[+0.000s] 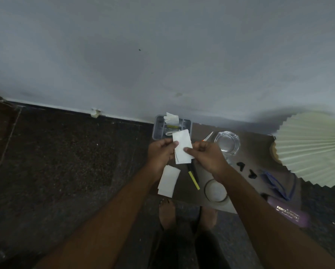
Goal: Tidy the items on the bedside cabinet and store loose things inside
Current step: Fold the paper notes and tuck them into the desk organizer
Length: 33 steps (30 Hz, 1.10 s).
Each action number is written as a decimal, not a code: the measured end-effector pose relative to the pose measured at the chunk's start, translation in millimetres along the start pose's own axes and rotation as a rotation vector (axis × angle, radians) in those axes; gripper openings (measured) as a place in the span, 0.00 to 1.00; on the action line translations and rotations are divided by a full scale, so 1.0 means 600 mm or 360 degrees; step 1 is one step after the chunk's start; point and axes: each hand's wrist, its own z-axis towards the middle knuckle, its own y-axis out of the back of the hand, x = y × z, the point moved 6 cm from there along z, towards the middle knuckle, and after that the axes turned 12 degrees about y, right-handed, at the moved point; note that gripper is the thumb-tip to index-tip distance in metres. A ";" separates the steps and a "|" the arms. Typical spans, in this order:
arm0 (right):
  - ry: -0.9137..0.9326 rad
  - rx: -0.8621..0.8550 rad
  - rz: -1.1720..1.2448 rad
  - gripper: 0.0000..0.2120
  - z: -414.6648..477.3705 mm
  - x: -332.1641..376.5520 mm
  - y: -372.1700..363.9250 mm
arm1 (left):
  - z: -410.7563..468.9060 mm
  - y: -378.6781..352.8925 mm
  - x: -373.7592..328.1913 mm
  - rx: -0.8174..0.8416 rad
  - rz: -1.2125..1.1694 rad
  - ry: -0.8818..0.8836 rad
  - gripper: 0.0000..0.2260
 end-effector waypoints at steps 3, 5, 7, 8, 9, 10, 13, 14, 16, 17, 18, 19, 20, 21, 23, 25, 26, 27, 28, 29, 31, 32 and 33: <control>0.0001 0.0006 -0.0082 0.06 0.008 0.002 0.014 | 0.000 -0.012 -0.014 0.0006 -0.0026 -0.0001 0.16; -0.0004 0.0011 -0.0102 0.08 0.011 0.004 0.022 | 0.003 -0.019 -0.017 0.0025 -0.0018 -0.0009 0.16; 0.0003 0.0029 -0.0119 0.08 0.010 0.012 0.025 | 0.006 -0.024 -0.017 0.0049 -0.0012 -0.0020 0.16; -0.0001 0.0030 -0.0106 0.07 0.010 0.016 0.026 | 0.008 -0.026 -0.016 0.0059 -0.0021 -0.0026 0.16; -0.0013 0.0025 -0.0084 0.06 0.008 0.019 0.027 | 0.009 -0.027 -0.016 0.0061 -0.0025 -0.0027 0.15; -0.0029 0.0012 -0.0062 0.07 0.007 0.022 0.028 | 0.011 -0.029 -0.016 0.0058 -0.0021 -0.0027 0.15; -0.0053 -0.0004 -0.0041 0.08 0.006 0.025 0.032 | 0.015 -0.035 -0.017 0.0052 -0.0015 -0.0037 0.15; -0.0049 -0.0005 -0.0053 0.08 0.007 0.025 0.034 | 0.016 -0.037 -0.019 0.0053 -0.0014 -0.0040 0.14; -0.0016 -0.0021 -0.0059 0.08 0.009 0.026 0.037 | 0.017 -0.041 -0.023 0.0072 -0.0020 -0.0044 0.14; -0.0003 -0.0033 -0.0050 0.07 0.010 0.026 0.039 | 0.017 -0.043 -0.025 0.0079 -0.0015 -0.0046 0.14; 0.0007 -0.0040 -0.0042 0.07 0.012 0.025 0.040 | 0.018 -0.044 -0.027 0.0082 -0.0010 -0.0047 0.14; 0.0016 -0.0043 -0.0034 0.07 0.012 0.025 0.041 | 0.019 -0.045 -0.030 0.0084 -0.0013 -0.0048 0.15; 0.0025 -0.0042 -0.0026 0.07 0.014 0.025 0.041 | 0.020 -0.046 -0.031 0.0084 -0.0019 -0.0048 0.14; 0.0030 -0.0035 -0.0023 0.06 0.014 0.025 0.041 | 0.020 -0.046 -0.033 0.0080 -0.0025 -0.0048 0.14; 0.0033 -0.0012 -0.0028 0.05 0.017 0.024 0.042 | 0.022 -0.047 -0.034 0.0068 -0.0031 -0.0050 0.15; 0.0022 -0.0003 -0.0019 0.04 0.020 0.021 0.042 | 0.024 -0.047 -0.035 0.0052 -0.0043 -0.0055 0.15; 0.0013 -0.0006 0.0007 0.05 0.023 0.020 0.042 | 0.025 -0.048 -0.036 0.0046 -0.0047 -0.0058 0.15; 0.0008 -0.0012 0.0041 0.06 0.025 0.020 0.042 | 0.025 -0.048 -0.038 0.0043 -0.0045 -0.0061 0.15; 0.0006 -0.0021 0.0063 0.08 0.029 0.019 0.042 | 0.025 -0.049 -0.039 0.0043 -0.0045 -0.0065 0.15; 0.0003 -0.0030 0.0066 0.09 0.031 0.019 0.043 | 0.025 -0.049 -0.041 0.0044 -0.0051 -0.0068 0.15; -0.0011 -0.0044 0.0051 0.10 0.036 0.021 0.045 | 0.024 -0.052 -0.047 0.0052 -0.0078 -0.0076 0.15; -0.0017 -0.0048 0.0052 0.10 0.039 0.023 0.047 | 0.024 -0.054 -0.051 0.0056 -0.0098 -0.0077 0.15; -0.0019 -0.0050 0.0061 0.10 0.042 0.026 0.047 | 0.022 -0.056 -0.055 0.0058 -0.0119 -0.0078 0.15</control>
